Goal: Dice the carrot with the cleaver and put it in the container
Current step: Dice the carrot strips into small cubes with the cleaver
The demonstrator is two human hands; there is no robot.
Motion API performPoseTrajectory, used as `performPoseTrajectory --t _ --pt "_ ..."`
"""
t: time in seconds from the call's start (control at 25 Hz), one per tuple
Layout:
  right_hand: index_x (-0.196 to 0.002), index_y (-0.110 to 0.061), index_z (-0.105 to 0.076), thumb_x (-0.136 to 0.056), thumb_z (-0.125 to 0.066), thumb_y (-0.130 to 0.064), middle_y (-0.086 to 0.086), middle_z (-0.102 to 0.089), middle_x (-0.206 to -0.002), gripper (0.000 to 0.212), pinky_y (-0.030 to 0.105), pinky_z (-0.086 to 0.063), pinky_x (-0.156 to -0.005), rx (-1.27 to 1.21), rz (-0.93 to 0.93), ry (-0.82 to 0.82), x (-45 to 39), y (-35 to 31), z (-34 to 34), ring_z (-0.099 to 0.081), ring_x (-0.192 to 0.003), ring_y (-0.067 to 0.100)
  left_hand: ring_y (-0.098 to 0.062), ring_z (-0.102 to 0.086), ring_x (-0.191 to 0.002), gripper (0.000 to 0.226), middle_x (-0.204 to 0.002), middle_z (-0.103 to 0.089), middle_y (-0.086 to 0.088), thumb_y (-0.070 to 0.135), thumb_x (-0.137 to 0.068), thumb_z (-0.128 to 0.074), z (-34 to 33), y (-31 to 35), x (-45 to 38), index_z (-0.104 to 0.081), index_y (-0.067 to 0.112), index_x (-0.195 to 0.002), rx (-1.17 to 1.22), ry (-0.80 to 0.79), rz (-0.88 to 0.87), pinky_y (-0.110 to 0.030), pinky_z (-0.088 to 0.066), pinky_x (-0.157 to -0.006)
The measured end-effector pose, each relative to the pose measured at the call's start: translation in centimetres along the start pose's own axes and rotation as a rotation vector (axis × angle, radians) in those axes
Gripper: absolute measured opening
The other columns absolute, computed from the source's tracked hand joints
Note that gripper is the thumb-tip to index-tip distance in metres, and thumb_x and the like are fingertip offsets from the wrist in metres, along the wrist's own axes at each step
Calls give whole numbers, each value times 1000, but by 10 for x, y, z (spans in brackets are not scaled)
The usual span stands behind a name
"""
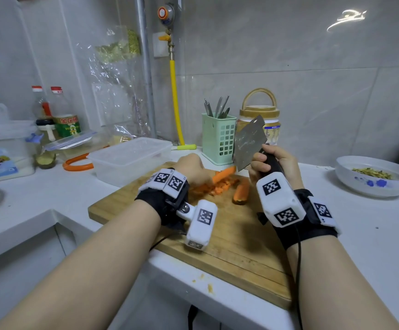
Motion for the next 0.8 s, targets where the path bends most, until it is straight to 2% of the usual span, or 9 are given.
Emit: performPoseTrajectory --t 0.08,0.12,0.2,0.32,0.48,0.6,0.8 --pt "-82 -19 -37 -81 -50 -20 -5 -44 -53 14 16 -38 -41 11 -13 -23 -2 6 -6 -41 -34 6 -24 -67 -91 17 -89 -73 -7 22 -76 -81 14 -14 -3 -70 8 -75 26 26 2 -36 -56 -81" --pt "-82 -18 -36 -86 -48 -19 -4 -45 -54 13 15 -38 -41 36 -25 -26 -4 11 -9 -41 -34 7 -22 -67 -91 15 -91 -74 -7 20 -78 -79 20 -21 -3 -69 10 -75 31 33 0 -35 -55 -83" --pt "-79 -16 -35 -95 -43 -20 -1 -46 -57 18 16 -37 -42 81 -69 -35 -5 24 -16 -42 -37 9 -13 -61 -82 11 -84 -70 1 16 -83 -76 29 -34 -2 -68 12 -77 18 32 -6 -26 -48 -77" --pt "-81 -13 -38 -94 -44 -20 2 -48 -61 16 19 -40 -45 110 -175 -81 -4 51 -29 -47 -44 12 -11 -53 -78 15 -70 -58 8 10 -86 -71 38 -54 -1 -62 16 -76 -6 -2 -26 -23 -39 -66" --pt "-88 -14 -43 -86 -51 -18 3 -50 -68 9 25 -37 -51 177 -253 -140 -2 75 -42 -54 -55 16 -7 -49 -71 10 -70 -55 8 7 -91 -63 40 -73 1 -64 15 -86 -68 -72 -54 -17 -37 -61" --pt "-88 -17 -41 -86 -49 -16 3 -47 -66 9 23 -38 -47 208 -252 -172 0 79 -49 -48 -49 14 -5 -49 -70 12 -76 -59 5 7 -94 -58 37 -83 1 -67 15 -92 -102 -146 -53 -14 -36 -59" --pt "-80 -15 -38 -81 -52 -19 -3 -39 -57 15 19 -34 -38 132 -257 -115 -4 75 -38 -37 -36 8 -11 -49 -87 17 -82 -56 10 10 -96 -55 27 -92 -4 -68 21 -94 -142 -158 -39 -24 -35 -82"
Point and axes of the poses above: each hand's wrist, its own x-axis away from the middle knuckle, its own z-axis out of the back of the hand, y = z × x, the point moved 9 cm from there along -x, towards the middle knuckle
